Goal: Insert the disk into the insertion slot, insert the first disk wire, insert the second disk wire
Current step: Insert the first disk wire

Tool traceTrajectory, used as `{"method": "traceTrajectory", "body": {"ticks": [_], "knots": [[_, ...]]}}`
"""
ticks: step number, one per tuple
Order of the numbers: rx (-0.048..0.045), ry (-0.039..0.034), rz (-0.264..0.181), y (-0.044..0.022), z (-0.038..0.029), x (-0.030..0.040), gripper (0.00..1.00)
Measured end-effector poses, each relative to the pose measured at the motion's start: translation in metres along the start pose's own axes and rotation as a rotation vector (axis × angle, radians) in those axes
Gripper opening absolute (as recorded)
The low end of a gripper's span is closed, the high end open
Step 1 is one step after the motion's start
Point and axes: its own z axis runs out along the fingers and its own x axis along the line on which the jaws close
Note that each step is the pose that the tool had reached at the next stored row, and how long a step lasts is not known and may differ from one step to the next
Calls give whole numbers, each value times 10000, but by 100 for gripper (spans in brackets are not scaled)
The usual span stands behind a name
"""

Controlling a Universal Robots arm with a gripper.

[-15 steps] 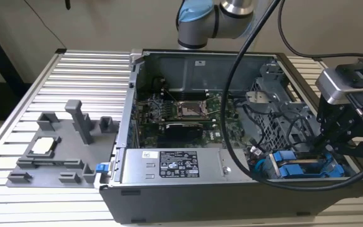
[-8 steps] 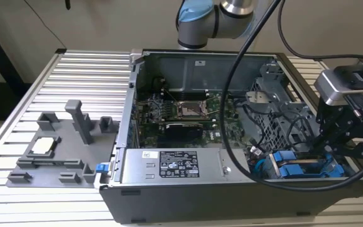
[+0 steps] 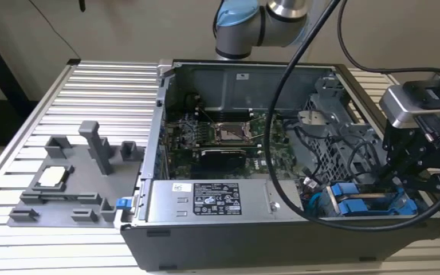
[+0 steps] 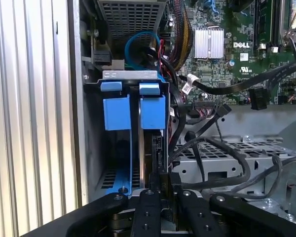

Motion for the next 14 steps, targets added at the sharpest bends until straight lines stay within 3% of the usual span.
{"method": "traceTrajectory", "body": {"ticks": [6, 12, 14], "knots": [[-1, 2, 6, -2, -69, -5, 19], [206, 61, -14, 19, -48, -2, 19], [223, 70, -16, 28, -40, -1, 19]]}}
